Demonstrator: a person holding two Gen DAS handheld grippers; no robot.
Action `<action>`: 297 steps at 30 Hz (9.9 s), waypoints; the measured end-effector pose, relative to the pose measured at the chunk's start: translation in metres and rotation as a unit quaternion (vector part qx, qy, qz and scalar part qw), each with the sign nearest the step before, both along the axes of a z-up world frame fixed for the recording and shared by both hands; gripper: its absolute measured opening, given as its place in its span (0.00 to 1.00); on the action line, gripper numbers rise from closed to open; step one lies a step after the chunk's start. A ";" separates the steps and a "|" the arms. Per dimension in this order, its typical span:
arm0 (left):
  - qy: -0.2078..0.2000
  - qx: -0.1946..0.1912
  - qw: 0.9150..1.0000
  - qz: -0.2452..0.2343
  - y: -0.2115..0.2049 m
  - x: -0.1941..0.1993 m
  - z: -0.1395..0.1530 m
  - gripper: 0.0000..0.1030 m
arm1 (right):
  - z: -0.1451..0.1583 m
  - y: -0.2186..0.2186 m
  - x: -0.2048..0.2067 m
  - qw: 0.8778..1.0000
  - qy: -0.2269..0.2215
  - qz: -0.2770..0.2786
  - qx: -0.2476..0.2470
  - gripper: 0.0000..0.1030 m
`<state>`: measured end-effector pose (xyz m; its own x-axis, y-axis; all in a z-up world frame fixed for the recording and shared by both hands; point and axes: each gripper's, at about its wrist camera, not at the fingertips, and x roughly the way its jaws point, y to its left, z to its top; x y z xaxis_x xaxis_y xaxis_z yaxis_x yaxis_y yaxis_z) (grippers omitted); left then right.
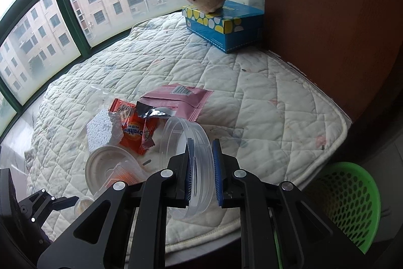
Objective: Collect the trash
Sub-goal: 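Carry the clear cup with the right gripper over the green wastebasket, then open the right gripper to drop the cup into the wastebasket, then move the right gripper back to the mattress and grasp the clear container, then carry the clear container to the wastebasket with the right gripper while the left gripper grasps the orange peel, then drop the orange peel into the wastebasket with the left gripper while the right gripper releases the container, then return the right gripper to the mattress and grasp the white cup lid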
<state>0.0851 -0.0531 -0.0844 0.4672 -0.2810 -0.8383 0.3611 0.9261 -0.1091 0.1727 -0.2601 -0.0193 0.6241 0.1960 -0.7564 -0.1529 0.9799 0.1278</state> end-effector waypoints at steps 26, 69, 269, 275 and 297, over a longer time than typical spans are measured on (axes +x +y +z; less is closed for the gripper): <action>-0.035 -0.061 0.996 -0.060 -0.025 -0.034 0.067 0.63 | -0.006 -0.111 -0.065 0.993 -0.002 -0.119 -0.008 0.15; 0.009 -0.040 0.971 -0.234 -0.296 0.019 0.026 0.66 | -0.026 -0.245 -0.205 0.965 -0.007 -0.261 0.012 0.69; -0.050 -0.023 0.996 -0.073 -0.133 0.030 0.074 0.61 | -0.009 -0.153 -0.179 0.986 -0.016 -0.154 0.054 0.82; -0.059 -0.015 0.998 -0.014 -0.069 0.042 0.083 0.69 | -0.006 -0.103 -0.157 0.995 -0.017 -0.091 0.044 0.86; -0.076 -0.003 0.991 0.113 0.079 0.068 0.093 0.79 | -0.047 0.088 -0.071 0.993 0.034 0.106 0.038 0.96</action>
<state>0.1528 0.0255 0.0081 0.6390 -0.1586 -0.7527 0.1564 0.9849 -0.0747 0.1014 -0.1724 -0.0660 0.5110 0.3756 -0.7732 -0.3439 0.9137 0.2166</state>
